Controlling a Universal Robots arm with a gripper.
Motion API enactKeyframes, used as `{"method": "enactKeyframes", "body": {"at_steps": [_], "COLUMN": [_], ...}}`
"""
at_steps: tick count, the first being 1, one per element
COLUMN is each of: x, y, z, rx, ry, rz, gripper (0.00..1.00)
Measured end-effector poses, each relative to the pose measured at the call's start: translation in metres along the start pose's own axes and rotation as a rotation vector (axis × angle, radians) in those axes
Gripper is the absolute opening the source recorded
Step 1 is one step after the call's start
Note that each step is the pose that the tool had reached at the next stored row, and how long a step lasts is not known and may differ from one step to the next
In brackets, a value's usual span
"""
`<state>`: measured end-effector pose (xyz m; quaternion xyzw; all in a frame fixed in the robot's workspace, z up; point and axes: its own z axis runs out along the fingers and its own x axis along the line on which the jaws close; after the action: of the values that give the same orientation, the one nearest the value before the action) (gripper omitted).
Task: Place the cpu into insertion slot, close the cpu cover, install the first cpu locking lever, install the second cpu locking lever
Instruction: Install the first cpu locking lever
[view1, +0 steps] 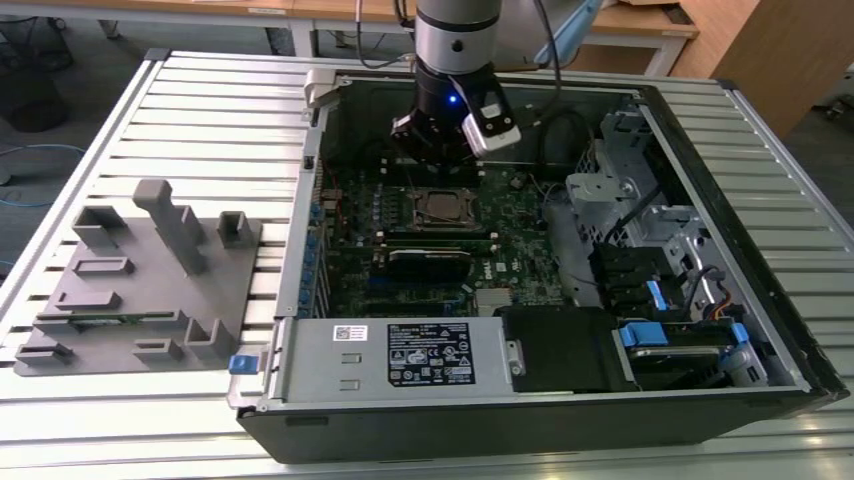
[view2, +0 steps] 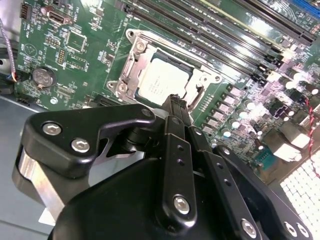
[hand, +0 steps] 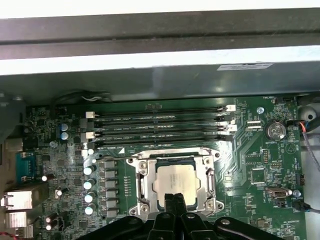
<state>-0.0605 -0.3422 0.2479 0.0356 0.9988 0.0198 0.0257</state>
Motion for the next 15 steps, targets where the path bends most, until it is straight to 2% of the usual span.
{"method": "enactKeyframes", "body": {"at_steps": [3, 9, 15], "x": [0.0032, 0.0036, 0.0031], "y": [-0.0003, -0.0004, 0.0001], "z": [-0.0001, -0.0008, -0.0115], "rx": [-0.0001, 0.0003, 0.0001], "ry": [-0.0001, 0.0001, 0.0000], "rz": [0.000, 0.000, 0.000], "gripper": [0.11, 0.11, 0.11]}}
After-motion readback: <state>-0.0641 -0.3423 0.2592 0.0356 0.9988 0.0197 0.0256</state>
